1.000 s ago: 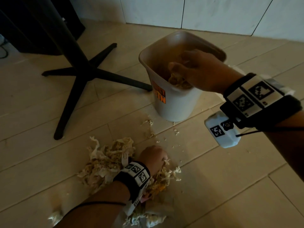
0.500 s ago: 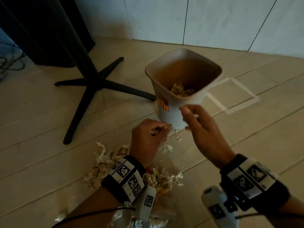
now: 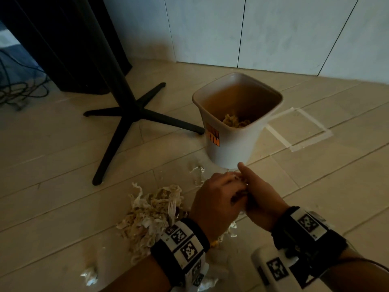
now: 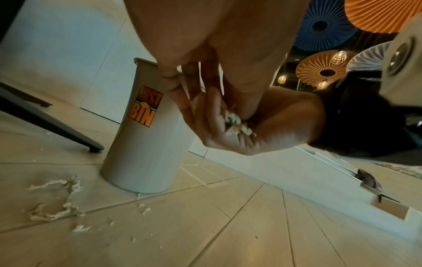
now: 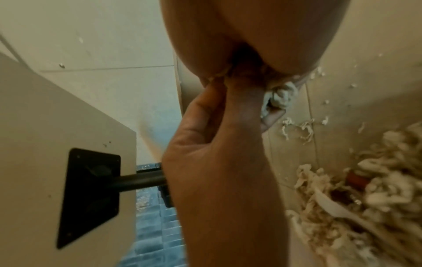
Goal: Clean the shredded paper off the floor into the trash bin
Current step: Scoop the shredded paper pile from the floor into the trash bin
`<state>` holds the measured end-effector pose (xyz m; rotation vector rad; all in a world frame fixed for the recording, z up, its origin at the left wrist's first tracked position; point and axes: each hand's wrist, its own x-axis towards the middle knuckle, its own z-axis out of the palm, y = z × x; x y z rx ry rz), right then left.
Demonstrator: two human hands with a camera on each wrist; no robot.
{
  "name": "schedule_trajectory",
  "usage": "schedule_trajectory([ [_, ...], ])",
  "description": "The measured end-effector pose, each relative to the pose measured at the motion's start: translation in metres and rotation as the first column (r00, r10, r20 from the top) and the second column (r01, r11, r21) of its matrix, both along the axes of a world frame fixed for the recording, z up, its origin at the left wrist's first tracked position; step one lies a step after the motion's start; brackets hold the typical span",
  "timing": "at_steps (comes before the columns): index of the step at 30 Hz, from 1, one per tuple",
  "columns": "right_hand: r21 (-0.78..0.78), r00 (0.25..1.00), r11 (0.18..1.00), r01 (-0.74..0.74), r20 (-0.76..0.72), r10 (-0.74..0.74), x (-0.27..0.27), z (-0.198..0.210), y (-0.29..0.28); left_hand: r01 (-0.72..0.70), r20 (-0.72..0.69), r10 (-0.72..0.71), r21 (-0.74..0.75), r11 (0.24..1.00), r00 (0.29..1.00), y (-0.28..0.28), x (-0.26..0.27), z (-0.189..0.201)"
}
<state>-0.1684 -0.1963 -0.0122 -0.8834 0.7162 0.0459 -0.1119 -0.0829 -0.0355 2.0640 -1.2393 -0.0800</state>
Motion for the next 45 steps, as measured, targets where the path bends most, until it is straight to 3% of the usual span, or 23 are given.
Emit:
schedule_trajectory([
  [2, -0.11, 0.998, 0.994, 0.0, -0.065, -0.007, -0.002, -0.007, -0.001, 0.016, 0.039, -0.018, 0.067, 0.998, 0.999, 0.002, -0.003, 0.0],
  [7, -0.354, 0.991, 0.935, 0.032, -0.112, -0.076, -0.001, -0.004, -0.017, 0.077, -0.137, -0.077, 0.0, 0.997, 0.988, 0.015, -0.004, 0.008],
  [12, -0.507, 0.996, 0.859, 0.072, -0.014, -0.091, 0.01, 0.031, -0.032, -0.052, -0.234, 0.038, -0.052, 0.997, 0.971, 0.021, 0.017, 0.001],
  [15, -0.601, 0.995, 0.797, 0.058, 0.098, 0.002, 0.022, 0.062, -0.041, -0.07, -0.198, 0.079, 0.049, 0.996, 0.977, 0.026, 0.03, -0.017],
  [19, -0.718, 0.981, 0.69, 0.095, 0.187, 0.06, 0.05, 0.098, -0.055, -0.014, -0.202, 0.079, 0.304, 0.953, 0.976, 0.031, 0.031, -0.03],
  [23, -0.759, 0.977, 0.641, 0.113, 0.203, 0.069, 0.082, 0.117, -0.071, 0.163, -0.221, -0.031, 0.61, 0.776, 0.975, 0.033, 0.022, -0.047],
  [26, -0.81, 0.985, 0.586, 0.019, 0.116, 0.129, 0.099, 0.115, -0.083, 0.272, -0.251, -0.121, 0.757, 0.594, 0.96, 0.034, 0.017, -0.064],
  [29, -0.826, 0.988, 0.564, -0.027, 0.063, 0.139, 0.109, 0.103, -0.089, 0.391, -0.353, -0.167, 0.822, 0.415, 0.921, 0.034, 0.014, -0.073],
  [33, -0.842, 0.991, 0.538, -0.04, 0.035, 0.127, 0.12, 0.079, -0.093, 0.466, -0.406, -0.261, 0.85, 0.245, 0.876, 0.026, 0.013, -0.076],
  [36, -0.911, 0.983, 0.404, -0.084, -0.009, 0.185, 0.125, 0.068, -0.096, 0.464, -0.394, -0.32, 0.867, 0.183, 0.862, 0.02, 0.011, -0.077],
  [39, -0.939, 0.973, 0.31, -0.149, -0.083, 0.217, 0.129, 0.062, -0.095, 0.443, -0.351, -0.371, 0.874, 0.2, 0.86, 0.017, 0.01, -0.083],
  [43, -0.979, 0.972, 0.143, -0.144, -0.113, 0.205, 0.123, 0.059, -0.092, 0.407, -0.247, -0.402, 0.828, 0.385, 0.882, 0.015, 0.011, -0.09],
  [45, -0.989, 0.979, 0.116, -0.09, -0.067, 0.193, 0.113, 0.061, -0.087, 0.387, -0.21, -0.386, 0.794, 0.468, 0.898, 0.016, 0.015, -0.093],
])
